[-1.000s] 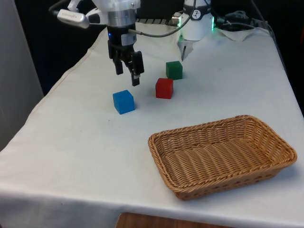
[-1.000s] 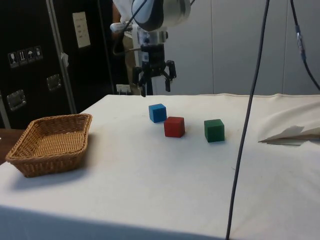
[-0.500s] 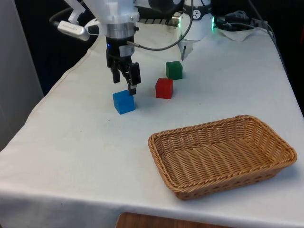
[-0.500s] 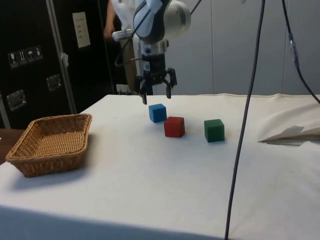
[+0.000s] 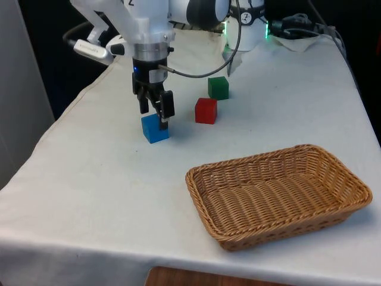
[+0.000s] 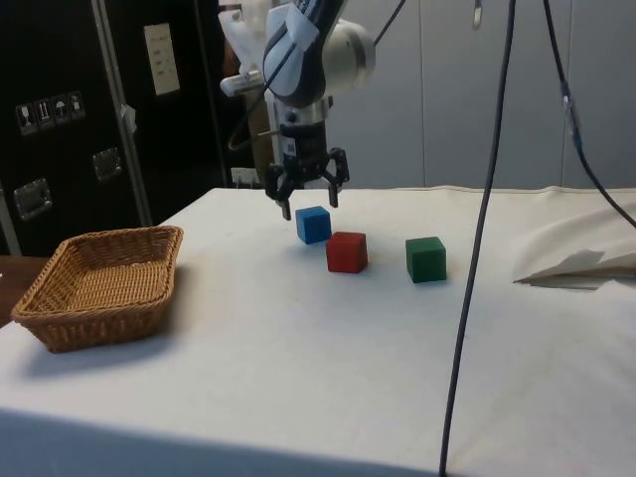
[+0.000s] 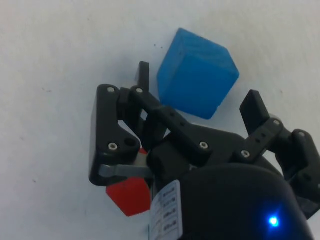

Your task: Pick up the blue cube and place it into the basket.

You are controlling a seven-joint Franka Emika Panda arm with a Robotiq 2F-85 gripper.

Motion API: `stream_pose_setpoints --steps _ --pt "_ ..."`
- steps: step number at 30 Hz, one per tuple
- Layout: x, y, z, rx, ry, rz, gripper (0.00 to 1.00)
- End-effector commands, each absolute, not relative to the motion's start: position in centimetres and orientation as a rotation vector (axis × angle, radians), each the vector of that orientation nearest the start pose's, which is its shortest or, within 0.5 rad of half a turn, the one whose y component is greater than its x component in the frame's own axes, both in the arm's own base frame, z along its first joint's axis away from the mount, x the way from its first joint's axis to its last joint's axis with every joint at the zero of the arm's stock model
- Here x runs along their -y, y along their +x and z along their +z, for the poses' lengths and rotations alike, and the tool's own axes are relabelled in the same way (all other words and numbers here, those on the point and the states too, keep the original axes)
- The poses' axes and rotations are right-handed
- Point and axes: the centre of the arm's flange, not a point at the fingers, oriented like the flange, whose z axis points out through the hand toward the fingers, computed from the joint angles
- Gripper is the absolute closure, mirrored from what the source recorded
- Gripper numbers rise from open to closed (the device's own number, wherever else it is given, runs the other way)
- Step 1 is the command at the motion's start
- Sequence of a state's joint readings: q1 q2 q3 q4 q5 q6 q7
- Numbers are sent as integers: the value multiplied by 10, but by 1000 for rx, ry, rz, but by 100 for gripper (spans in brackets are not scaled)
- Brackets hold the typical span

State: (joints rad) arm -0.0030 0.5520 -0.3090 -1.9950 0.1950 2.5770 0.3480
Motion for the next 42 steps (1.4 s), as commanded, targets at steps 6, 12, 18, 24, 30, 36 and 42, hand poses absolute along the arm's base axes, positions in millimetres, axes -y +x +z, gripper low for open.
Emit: stream_pose_setpoints --steps 6,12,18,24,30,36,42 --pt "187 584 191 -1204 -2958 -97 0" --pt "186 584 178 -1213 -2956 -111 0" --pt "187 584 175 -1219 -2957 -116 0" --pt "187 583 174 -1223 -2957 -115 55" --pt "187 582 174 -1225 -2957 -115 100" --pt "187 582 174 -1225 -2957 -115 100" --pt "188 586 193 -1214 -2961 -119 100"
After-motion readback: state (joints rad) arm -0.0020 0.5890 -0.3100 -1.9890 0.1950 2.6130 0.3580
